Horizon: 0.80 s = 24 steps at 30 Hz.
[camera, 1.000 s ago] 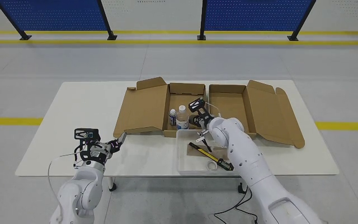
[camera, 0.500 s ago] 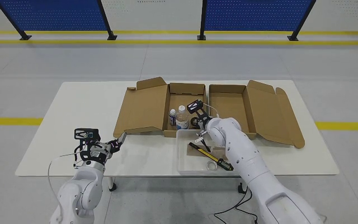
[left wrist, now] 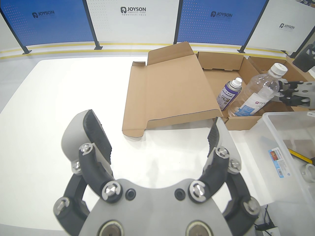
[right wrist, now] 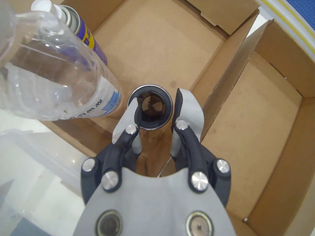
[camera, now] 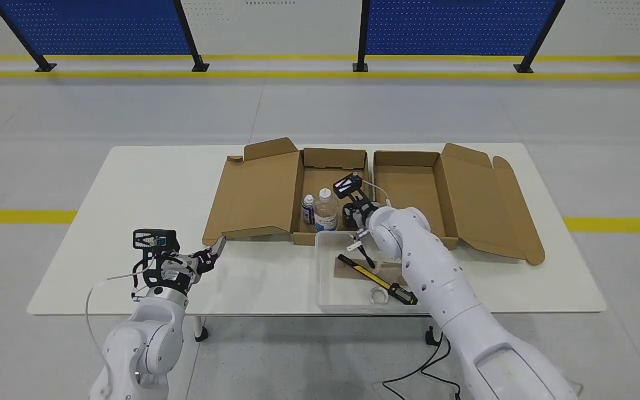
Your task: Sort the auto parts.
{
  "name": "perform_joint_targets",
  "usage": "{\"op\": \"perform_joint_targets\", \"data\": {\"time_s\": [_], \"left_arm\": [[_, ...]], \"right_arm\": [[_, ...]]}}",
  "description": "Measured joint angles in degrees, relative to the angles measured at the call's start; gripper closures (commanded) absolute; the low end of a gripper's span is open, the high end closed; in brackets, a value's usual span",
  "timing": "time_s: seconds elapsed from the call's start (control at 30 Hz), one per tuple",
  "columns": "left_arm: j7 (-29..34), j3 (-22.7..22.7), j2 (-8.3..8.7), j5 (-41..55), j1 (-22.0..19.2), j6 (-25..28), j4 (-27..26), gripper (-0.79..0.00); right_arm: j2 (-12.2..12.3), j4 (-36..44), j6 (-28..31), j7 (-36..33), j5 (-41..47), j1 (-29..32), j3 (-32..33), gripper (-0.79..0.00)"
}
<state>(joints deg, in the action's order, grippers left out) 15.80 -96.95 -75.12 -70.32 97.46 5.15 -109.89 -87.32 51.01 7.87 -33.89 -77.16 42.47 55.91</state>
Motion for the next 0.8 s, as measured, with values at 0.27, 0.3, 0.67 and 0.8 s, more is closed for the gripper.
{"op": "perform_joint_targets", "data": {"time_s": [0.27, 0.3, 0.67, 0.8], "left_arm": [[0.0, 0.0, 0.0, 0.0, 0.0, 0.0, 0.0, -0.785], [0.0, 0.0, 0.0, 0.0, 0.0, 0.0, 0.0, -0.785], [0.0, 0.0, 0.0, 0.0, 0.0, 0.0, 0.0, -0.785], [0.0, 0.0, 0.0, 0.0, 0.0, 0.0, 0.0, -0.785]], "right_arm": [[0.91, 6.86, -1.54, -0.96, -3.25, 2.08, 1.57, -0.372], [1.09, 8.19, -1.79, -1.22, -3.88, 2.54, 1.84, -0.372], [3.77, 34.72, -0.41, -12.24, -9.52, 14.89, 7.0, -0.708], [4.61, 42.02, 3.12, -19.51, -8.88, 19.13, 9.01, -0.785]]}}
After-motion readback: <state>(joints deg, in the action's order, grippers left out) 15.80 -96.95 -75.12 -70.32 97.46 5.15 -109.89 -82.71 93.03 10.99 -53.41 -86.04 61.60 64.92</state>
